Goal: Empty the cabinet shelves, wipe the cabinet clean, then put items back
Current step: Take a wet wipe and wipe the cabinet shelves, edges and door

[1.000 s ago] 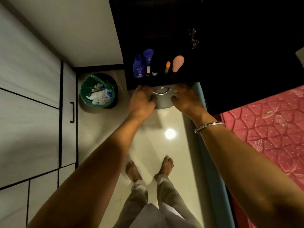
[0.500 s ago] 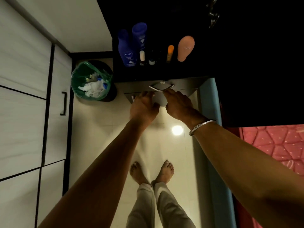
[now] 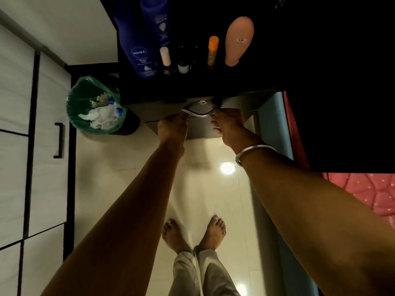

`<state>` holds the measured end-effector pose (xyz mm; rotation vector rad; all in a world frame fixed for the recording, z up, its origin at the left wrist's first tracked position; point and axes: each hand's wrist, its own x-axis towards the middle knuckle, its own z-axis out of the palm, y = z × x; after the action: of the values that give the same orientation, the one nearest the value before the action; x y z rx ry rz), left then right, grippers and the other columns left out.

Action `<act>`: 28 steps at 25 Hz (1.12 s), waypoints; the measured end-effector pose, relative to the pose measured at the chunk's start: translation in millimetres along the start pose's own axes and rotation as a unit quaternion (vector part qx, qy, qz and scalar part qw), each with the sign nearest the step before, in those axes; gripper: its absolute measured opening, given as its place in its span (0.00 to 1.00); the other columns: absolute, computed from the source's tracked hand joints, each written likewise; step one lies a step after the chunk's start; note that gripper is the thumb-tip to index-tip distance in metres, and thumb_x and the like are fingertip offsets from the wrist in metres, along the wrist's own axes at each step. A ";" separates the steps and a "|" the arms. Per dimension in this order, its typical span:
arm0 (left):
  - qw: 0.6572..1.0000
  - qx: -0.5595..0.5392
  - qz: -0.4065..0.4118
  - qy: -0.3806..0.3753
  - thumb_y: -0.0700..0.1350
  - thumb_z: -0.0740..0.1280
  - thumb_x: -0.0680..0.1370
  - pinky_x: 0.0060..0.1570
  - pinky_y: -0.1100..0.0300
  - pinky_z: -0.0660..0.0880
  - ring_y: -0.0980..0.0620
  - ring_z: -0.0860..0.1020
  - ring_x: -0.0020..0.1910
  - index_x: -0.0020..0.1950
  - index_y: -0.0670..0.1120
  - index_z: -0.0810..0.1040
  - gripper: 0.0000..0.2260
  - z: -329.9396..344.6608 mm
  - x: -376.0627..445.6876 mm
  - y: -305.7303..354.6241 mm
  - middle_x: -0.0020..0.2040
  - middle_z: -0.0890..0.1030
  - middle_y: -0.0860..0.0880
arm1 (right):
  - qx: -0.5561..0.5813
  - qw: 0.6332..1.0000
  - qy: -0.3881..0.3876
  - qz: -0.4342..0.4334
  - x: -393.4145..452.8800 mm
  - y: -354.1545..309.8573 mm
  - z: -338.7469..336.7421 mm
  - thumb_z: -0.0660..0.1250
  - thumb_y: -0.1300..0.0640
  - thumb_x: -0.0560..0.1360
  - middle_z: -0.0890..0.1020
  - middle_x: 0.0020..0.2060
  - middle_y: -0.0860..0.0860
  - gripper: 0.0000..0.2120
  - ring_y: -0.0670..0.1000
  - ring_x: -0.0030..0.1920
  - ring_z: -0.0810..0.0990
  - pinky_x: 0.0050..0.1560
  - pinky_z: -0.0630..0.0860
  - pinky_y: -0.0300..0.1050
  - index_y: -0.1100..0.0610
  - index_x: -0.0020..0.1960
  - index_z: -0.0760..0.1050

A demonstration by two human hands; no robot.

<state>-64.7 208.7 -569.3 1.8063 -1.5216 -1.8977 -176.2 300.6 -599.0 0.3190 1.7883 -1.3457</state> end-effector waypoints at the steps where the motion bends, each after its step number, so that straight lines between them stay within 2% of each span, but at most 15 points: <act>1: 1.000 -0.011 0.005 0.003 0.46 0.70 0.78 0.42 0.58 0.75 0.50 0.78 0.44 0.52 0.43 0.81 0.07 1.3 0.5 0.0 0.48 0.83 0.44 | 0.016 1.000 -0.002 -0.003 0.9 -1.5 3.4 0.64 0.56 0.80 0.76 0.40 0.50 0.06 0.46 0.35 0.75 0.23 0.72 0.30 0.57 0.54 0.73; 3: 1.000 -0.025 0.008 -0.005 0.44 0.68 0.79 0.38 0.61 0.72 0.50 0.77 0.42 0.54 0.41 0.81 0.08 1.4 -0.5 0.7 0.44 0.81 0.45 | 0.048 0.999 0.013 -0.003 2.2 -3.4 8.9 0.65 0.61 0.79 0.76 0.37 0.50 0.01 0.46 0.33 0.75 0.24 0.72 0.31 0.58 0.50 0.73; 6: 0.998 -0.040 -0.003 -0.049 0.40 0.62 0.83 0.35 0.67 0.70 0.56 0.74 0.37 0.52 0.41 0.79 0.07 0.4 -8.3 4.8 0.39 0.77 0.50 | 0.067 0.997 0.036 -0.003 -2.7 -1.5 12.6 0.66 0.62 0.78 0.77 0.35 0.51 0.04 0.46 0.30 0.76 0.26 0.74 0.33 0.58 0.44 0.74; 8: 0.999 -0.028 -0.007 -0.039 0.42 0.63 0.83 0.36 0.66 0.69 0.55 0.74 0.38 0.48 0.43 0.79 0.07 1.8 -12.9 -0.7 0.39 0.79 0.48 | 0.067 0.996 0.055 0.002 -15.0 4.2 12.3 0.68 0.62 0.78 0.77 0.32 0.52 0.06 0.45 0.25 0.75 0.25 0.72 0.35 0.60 0.42 0.75; 11: 0.998 -0.045 -0.037 -0.006 0.47 0.67 0.81 0.36 0.63 0.73 0.52 0.77 0.41 0.54 0.41 0.82 0.10 1.5 -22.4 -17.6 0.45 0.83 0.44 | 0.051 0.996 0.074 0.015 -39.9 18.2 7.3 0.69 0.63 0.77 0.77 0.31 0.55 0.05 0.47 0.26 0.74 0.27 0.72 0.37 0.63 0.44 0.77; 13: 0.997 -0.049 -0.053 -0.008 0.44 0.66 0.80 0.39 0.61 0.73 0.51 0.78 0.41 0.52 0.42 0.82 0.08 2.0 -39.2 -29.2 0.46 0.83 0.45 | 0.035 0.996 0.083 0.021 -53.4 31.5 2.2 0.69 0.63 0.77 0.77 0.30 0.55 0.06 0.49 0.28 0.74 0.28 0.74 0.38 0.63 0.42 0.76; 15: 0.996 -0.056 -0.071 -0.016 0.41 0.65 0.80 0.37 0.61 0.71 0.52 0.77 0.38 0.46 0.44 0.81 0.07 2.0 -54.5 -39.8 0.42 0.83 0.47 | 0.023 0.996 0.084 0.032 -61.2 47.1 -2.7 0.70 0.62 0.77 0.77 0.29 0.55 0.07 0.51 0.29 0.74 0.29 0.76 0.41 0.63 0.42 0.77; 18: 0.998 -0.022 -0.062 -0.018 0.43 0.68 0.75 0.36 0.60 0.72 0.46 0.79 0.35 0.35 0.45 0.81 0.08 -4.7 -69.5 -57.1 0.36 0.83 0.46 | -0.128 0.988 0.083 0.009 -74.5 63.4 -13.7 0.71 0.47 0.72 0.82 0.34 0.58 0.17 0.59 0.35 0.82 0.40 0.81 0.54 0.62 0.42 0.79; 20: 0.990 0.132 0.043 -0.004 0.47 0.68 0.72 0.42 0.56 0.78 0.41 0.83 0.40 0.38 0.43 0.82 0.08 -14.7 -80.1 -64.0 0.38 0.85 0.43 | -0.299 0.951 0.070 -0.033 -90.8 61.0 -25.1 0.66 0.42 0.70 0.82 0.40 0.59 0.20 0.60 0.43 0.82 0.45 0.79 0.54 0.60 0.45 0.79; 21: 0.966 0.219 0.141 0.012 0.46 0.68 0.73 0.42 0.56 0.77 0.41 0.83 0.41 0.40 0.43 0.83 0.08 -19.6 -90.4 -65.3 0.40 0.85 0.43 | -0.390 0.916 0.068 -0.064 -104.8 56.8 -30.3 0.64 0.44 0.74 0.80 0.40 0.57 0.17 0.59 0.43 0.79 0.43 0.75 0.50 0.58 0.44 0.77; 22: 0.920 0.287 0.263 0.036 0.44 0.68 0.74 0.40 0.58 0.75 0.41 0.82 0.41 0.41 0.43 0.83 0.06 -24.1 -101.2 -64.4 0.40 0.85 0.43 | -0.451 0.882 0.079 -0.112 -121.7 49.7 -32.9 0.62 0.47 0.77 0.78 0.39 0.55 0.13 0.58 0.41 0.77 0.41 0.69 0.46 0.56 0.42 0.75; 24: 0.806 0.352 0.472 0.068 0.42 0.68 0.74 0.41 0.60 0.71 0.43 0.79 0.44 0.47 0.43 0.83 0.06 -31.8 -118.9 -57.1 0.45 0.83 0.43 | -0.488 0.829 0.139 -0.234 -149.1 39.5 -38.3 0.60 0.50 0.78 0.80 0.38 0.56 0.13 0.59 0.41 0.78 0.38 0.66 0.44 0.54 0.39 0.73; 25: 0.765 0.368 0.525 0.069 0.42 0.67 0.73 0.43 0.58 0.71 0.43 0.77 0.47 0.51 0.42 0.82 0.09 -34.1 -120.7 -53.5 0.48 0.82 0.42 | -0.469 0.815 0.163 -0.300 -158.6 37.0 -38.8 0.61 0.50 0.78 0.81 0.38 0.56 0.12 0.60 0.41 0.79 0.37 0.68 0.45 0.55 0.39 0.73; 26: 0.741 0.399 0.536 0.068 0.44 0.67 0.73 0.46 0.55 0.73 0.43 0.77 0.50 0.55 0.42 0.82 0.12 -36.1 -120.1 -49.3 0.52 0.81 0.42 | -0.446 0.808 0.166 -0.348 -163.0 38.5 -38.6 0.62 0.51 0.78 0.82 0.40 0.55 0.10 0.59 0.43 0.79 0.38 0.72 0.46 0.56 0.41 0.74; 28: 0.716 0.503 0.481 0.050 0.49 0.67 0.75 0.55 0.50 0.73 0.42 0.76 0.58 0.65 0.44 0.77 0.20 -40.4 -114.1 -43.2 0.60 0.80 0.43 | -0.470 0.773 0.150 -0.399 -161.5 37.8 -40.7 0.62 0.53 0.76 0.82 0.44 0.54 0.09 0.58 0.48 0.79 0.43 0.76 0.49 0.56 0.47 0.78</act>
<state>23.0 283.3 -512.1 0.7361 -2.8861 -0.4189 -73.7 395.6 -501.0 -0.9236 2.7746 -0.6974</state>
